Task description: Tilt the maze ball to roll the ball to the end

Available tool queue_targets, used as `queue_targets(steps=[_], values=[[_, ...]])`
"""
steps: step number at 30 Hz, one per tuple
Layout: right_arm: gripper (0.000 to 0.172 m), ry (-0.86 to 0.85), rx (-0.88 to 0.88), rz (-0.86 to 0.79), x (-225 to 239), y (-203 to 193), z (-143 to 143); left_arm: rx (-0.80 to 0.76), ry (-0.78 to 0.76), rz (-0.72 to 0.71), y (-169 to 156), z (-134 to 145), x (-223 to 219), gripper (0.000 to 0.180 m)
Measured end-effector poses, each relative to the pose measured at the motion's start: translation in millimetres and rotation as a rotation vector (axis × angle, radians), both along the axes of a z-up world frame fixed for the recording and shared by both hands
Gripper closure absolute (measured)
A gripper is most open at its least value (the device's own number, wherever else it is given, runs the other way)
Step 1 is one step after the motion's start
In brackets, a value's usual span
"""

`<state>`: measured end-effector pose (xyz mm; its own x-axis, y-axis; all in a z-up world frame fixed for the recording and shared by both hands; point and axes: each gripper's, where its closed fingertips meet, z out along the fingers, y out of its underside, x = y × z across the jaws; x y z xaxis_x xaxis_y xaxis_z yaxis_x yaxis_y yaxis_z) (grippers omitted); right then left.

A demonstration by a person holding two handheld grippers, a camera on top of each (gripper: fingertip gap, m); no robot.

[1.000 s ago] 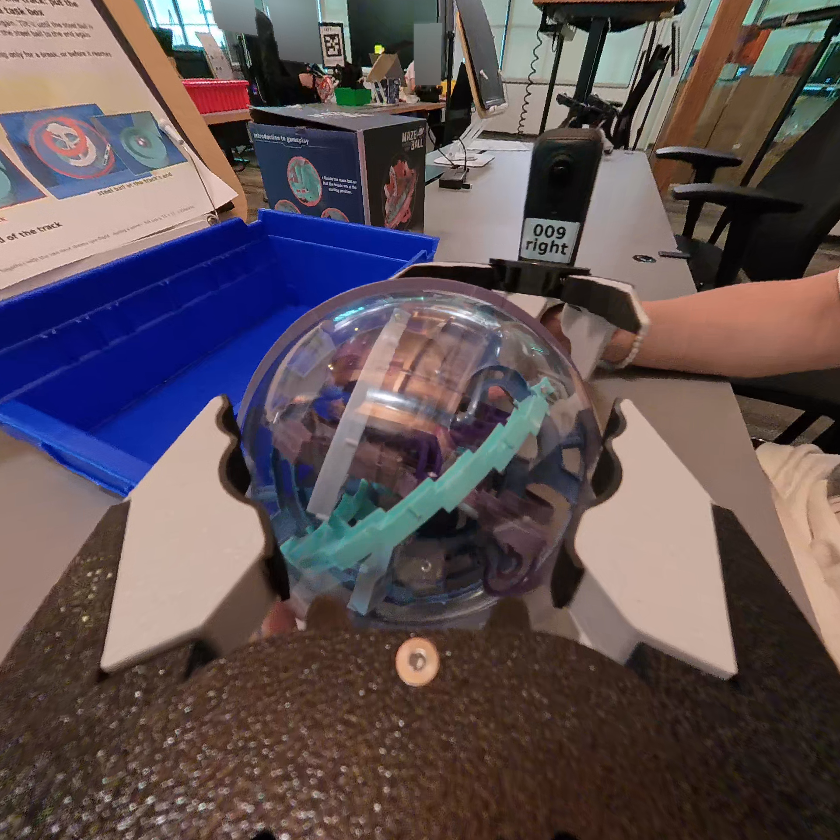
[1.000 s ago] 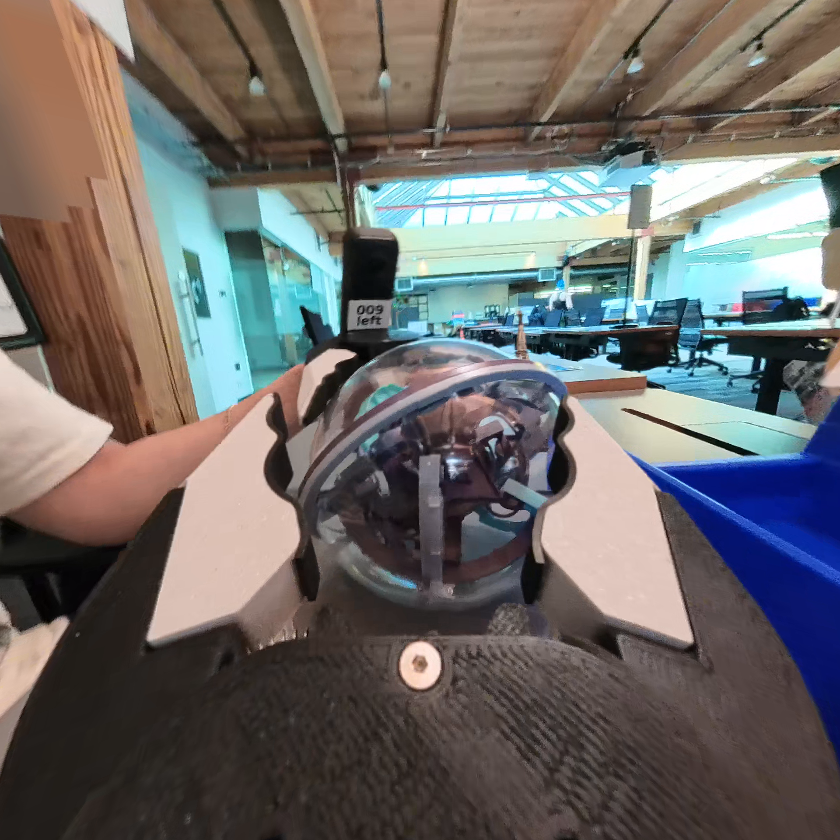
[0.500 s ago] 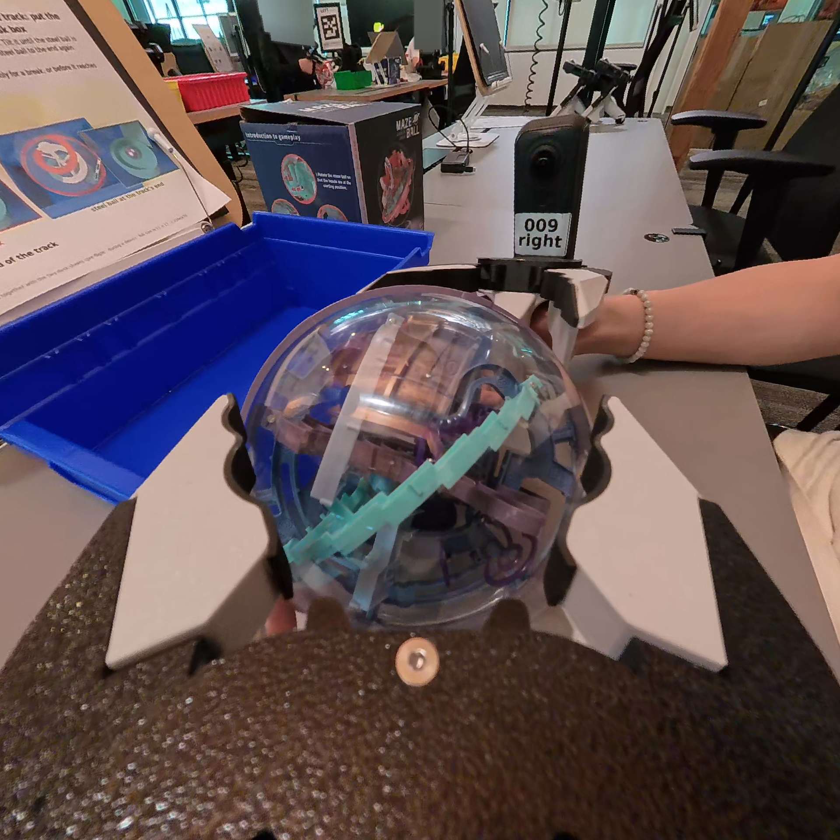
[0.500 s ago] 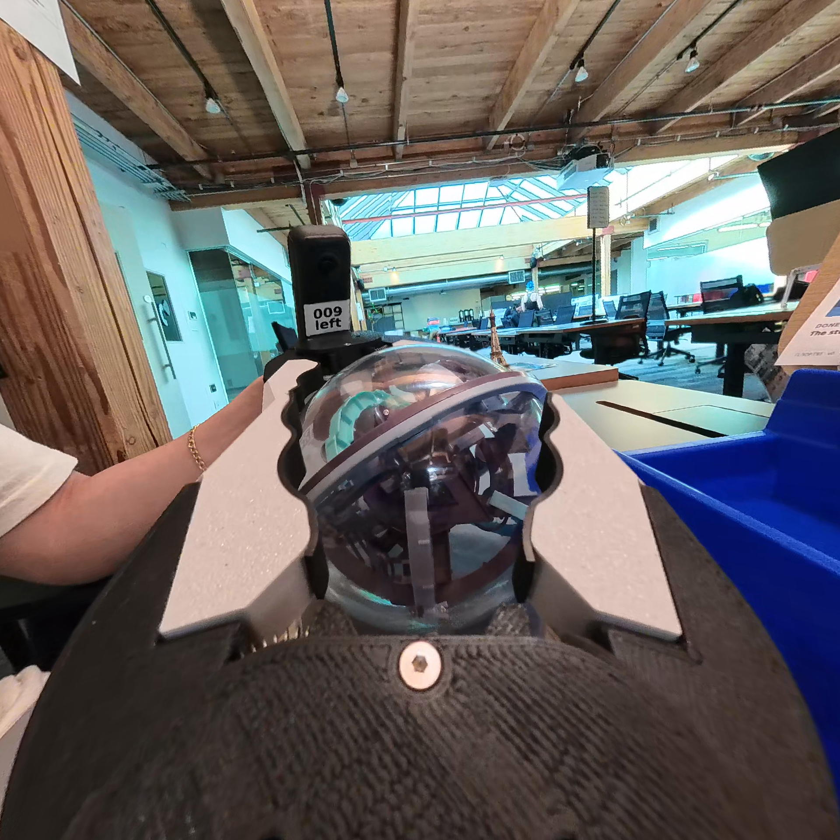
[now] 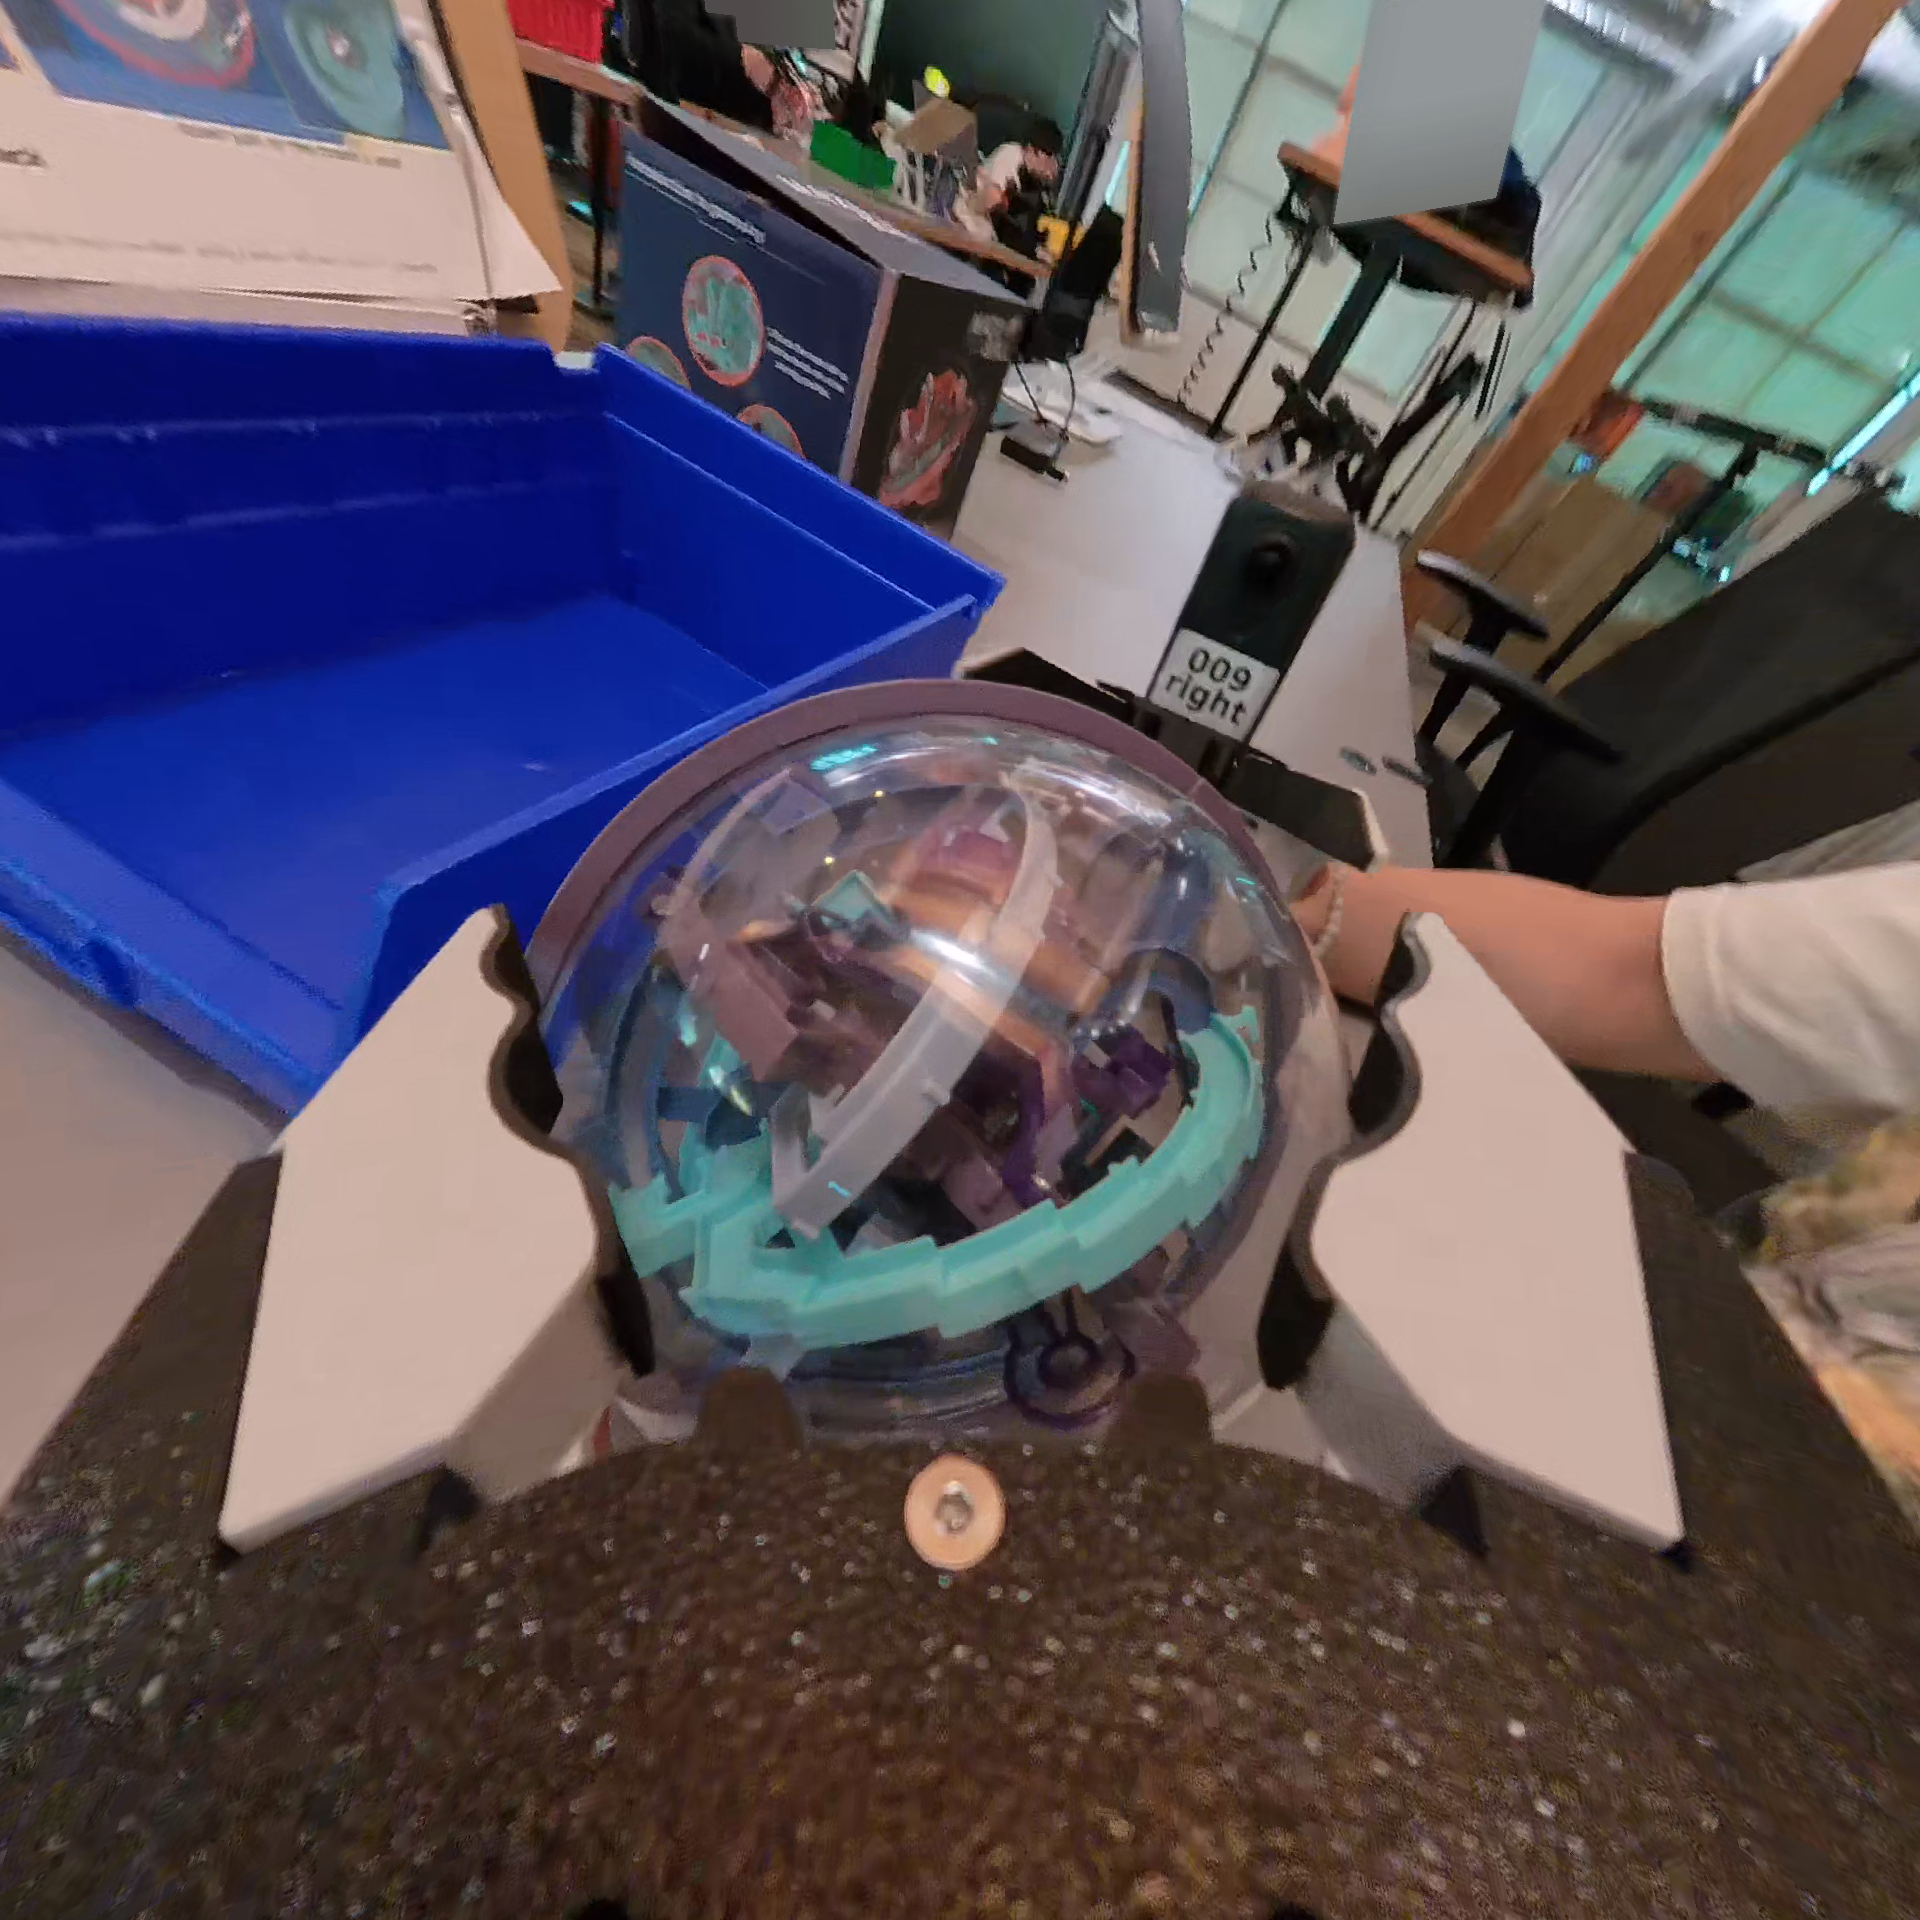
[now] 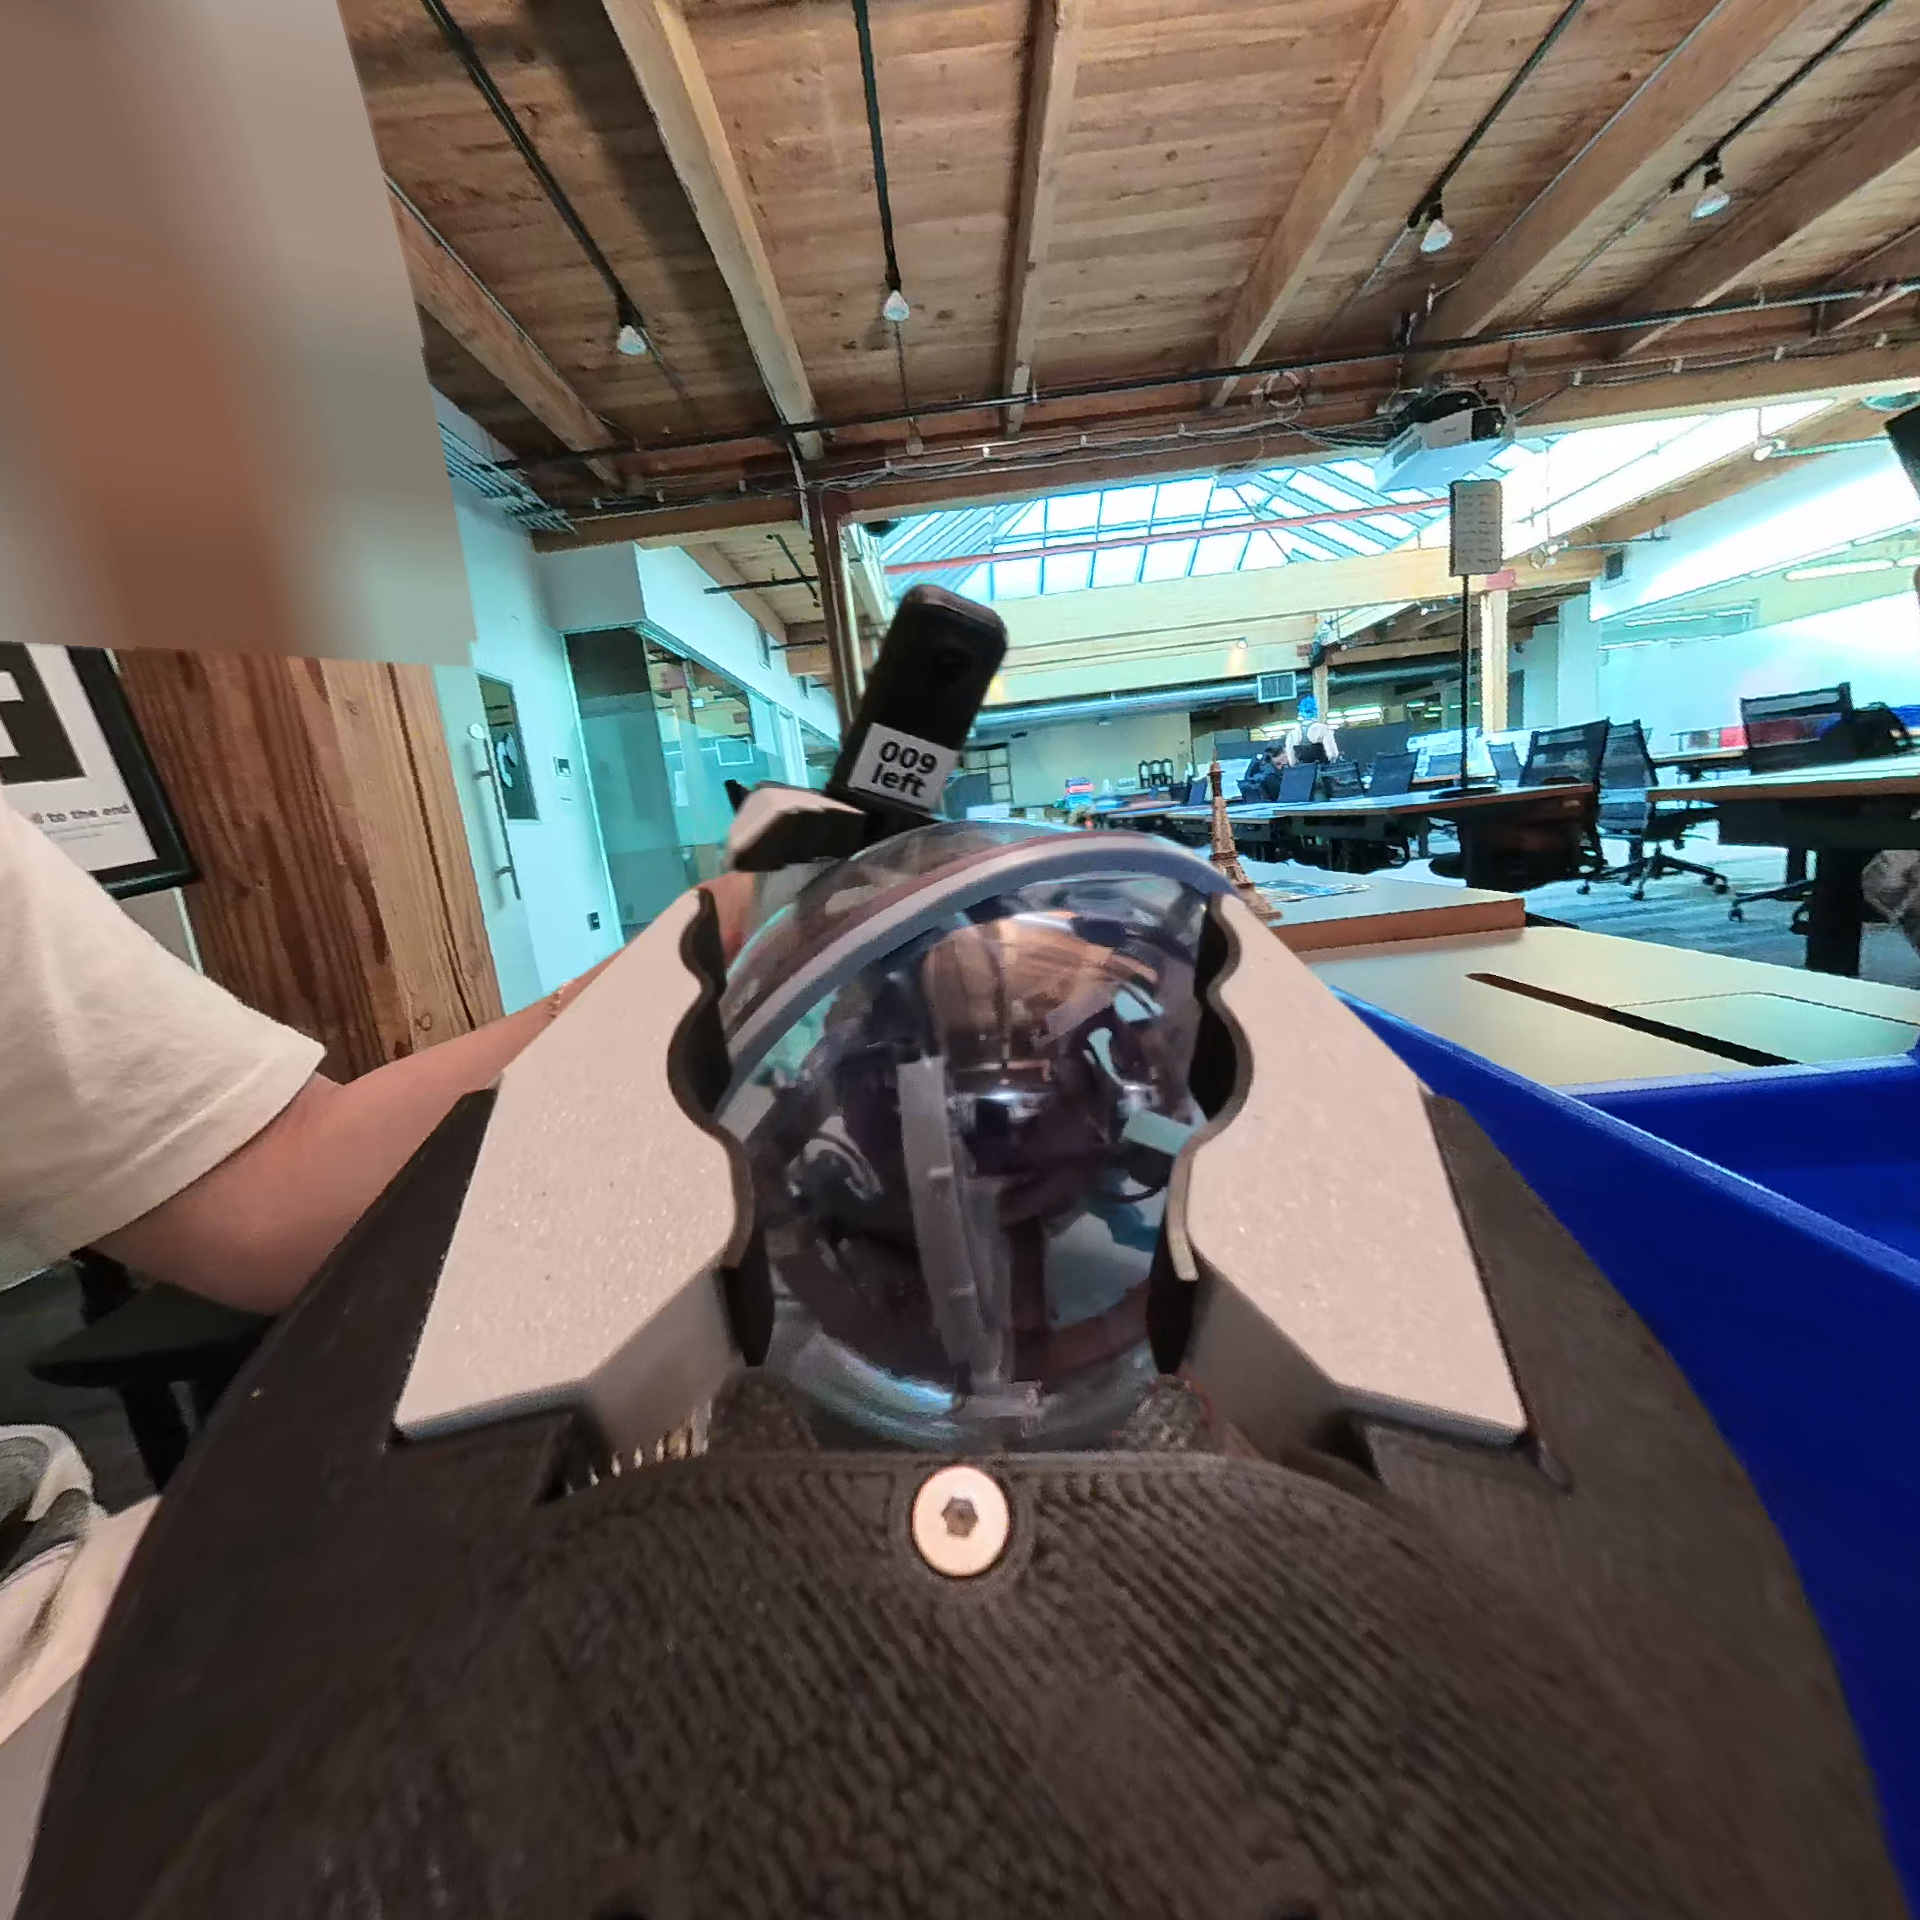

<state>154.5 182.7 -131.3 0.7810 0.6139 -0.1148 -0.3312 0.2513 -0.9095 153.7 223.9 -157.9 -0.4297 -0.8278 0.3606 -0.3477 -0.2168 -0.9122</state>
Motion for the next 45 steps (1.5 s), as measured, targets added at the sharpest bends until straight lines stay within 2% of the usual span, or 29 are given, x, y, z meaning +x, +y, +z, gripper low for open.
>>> queue_targets(steps=[5,8,10,17,20,23,26,28,30,33,37,45], values=[[0.102,0.037,0.049,0.075,-9.6,-8.9,6.2,-0.099,-0.095,0.036,16.6,11.9,-1.7,0.025],[0.105,0.022,0.059,0.118,-19.3,-12.1,5.9,-0.146,-0.229,0.006,23.5,32.0,-12.3,0.025],[0.108,0.070,0.103,0.156,-24.4,-18.3,16.4,-0.220,-0.293,0.009,31.9,44.8,-16.7,0.025],[0.112,0.101,0.221,0.163,-30.7,-35.4,44.0,-0.280,-0.425,0.011,36.7,60.8,-20.3,0.024],[0.111,0.117,0.243,0.154,-27.4,-38.7,50.7,-0.249,-0.488,0.009,33.3,67.1,-21.7,0.024],[0.107,0.121,0.207,0.125,-21.9,-32.0,44.7,-0.189,-0.410,0.066,32.2,62.2,-12.3,0.024],[0.105,0.160,0.165,0.097,-13.6,-22.9,35.0,0.026,-0.342,0.123,22.0,57.1,-3.9,0.023],[0.105,0.200,0.133,0.103,-10.3,-18.4,30.4,0.204,-0.359,0.201,22.5,63.8,-2.5,0.023],[0.099,0.244,0.107,0.085,-4.6,-13.1,25.0,0.316,-0.410,0.300,28.6,81.2,-6.3,0.023],[0.100,0.365,0.084,0.145,-2.0,-10.4,24.1,0.387,-0.518,0.285,17.7,98.3,-16.6,0.025],[0.099,0.354,0.072,0.116,-3.0,-4.7,18.3,0.412,-0.452,0.265,17.8,85.1,-12.9,0.026],[0.102,0.398,0.056,0.107,5.9,-2.7,15.4,0.433,-0.480,0.266,13.0,86.4,-9.1,0.029]])
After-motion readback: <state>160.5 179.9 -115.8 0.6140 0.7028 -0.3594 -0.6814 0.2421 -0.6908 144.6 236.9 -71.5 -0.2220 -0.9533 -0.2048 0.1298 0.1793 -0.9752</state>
